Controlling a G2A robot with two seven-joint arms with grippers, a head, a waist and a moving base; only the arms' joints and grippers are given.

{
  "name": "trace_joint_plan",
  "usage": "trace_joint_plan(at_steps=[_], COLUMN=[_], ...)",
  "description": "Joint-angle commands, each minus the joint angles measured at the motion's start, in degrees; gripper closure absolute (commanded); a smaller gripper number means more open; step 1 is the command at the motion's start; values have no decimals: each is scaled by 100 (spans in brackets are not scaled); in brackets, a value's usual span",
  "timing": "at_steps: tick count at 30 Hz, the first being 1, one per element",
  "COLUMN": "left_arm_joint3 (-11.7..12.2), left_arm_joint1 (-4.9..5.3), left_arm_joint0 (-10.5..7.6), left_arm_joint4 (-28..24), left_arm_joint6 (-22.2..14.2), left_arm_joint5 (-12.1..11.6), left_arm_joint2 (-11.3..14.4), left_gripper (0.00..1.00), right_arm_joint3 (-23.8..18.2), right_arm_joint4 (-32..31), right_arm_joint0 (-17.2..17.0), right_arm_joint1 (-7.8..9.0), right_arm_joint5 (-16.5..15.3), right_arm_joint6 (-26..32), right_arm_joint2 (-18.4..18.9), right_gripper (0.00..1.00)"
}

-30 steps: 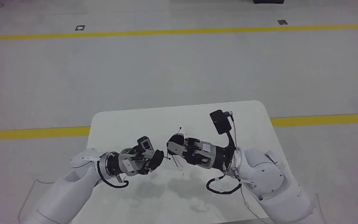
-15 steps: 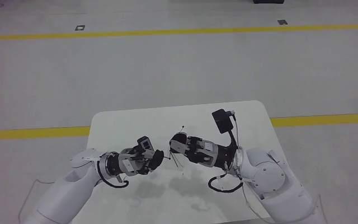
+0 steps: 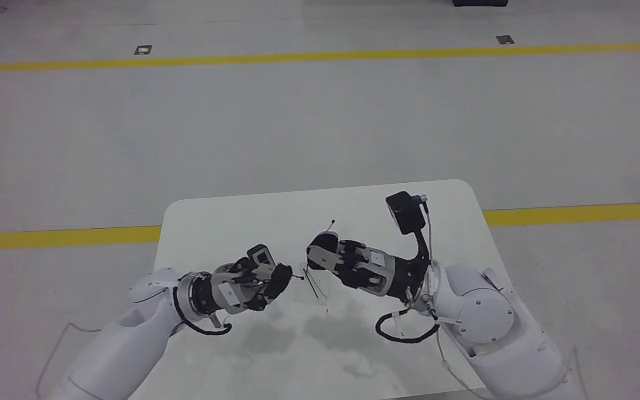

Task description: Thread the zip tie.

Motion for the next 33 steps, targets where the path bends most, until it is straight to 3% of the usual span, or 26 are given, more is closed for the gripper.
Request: trace_joint_plan(at_steps=[1, 19, 33], left_arm_joint3=[19, -1, -1], left_arm_joint1=[-1, 20, 20], left_arm_joint0=[7, -8, -8], left_arm_joint4=[-77, -15, -15], left_arm_joint6=[-11, -10, -10], left_arm_joint5=[-1, -1, -1], left_arm_joint2=[-4, 35, 35], left_gripper=[100, 100, 100], right_arm_joint3=[6, 56, 151], right_arm_joint4=[24, 81, -89], right_arm_joint0=[-14, -47, 222], right_arm_joint1=[2, -8, -84], right_arm_joint5=[0, 0, 0], right_arm_joint6=[4, -31, -98], right_arm_joint2=[28, 60, -251], right_gripper=[100, 100, 100])
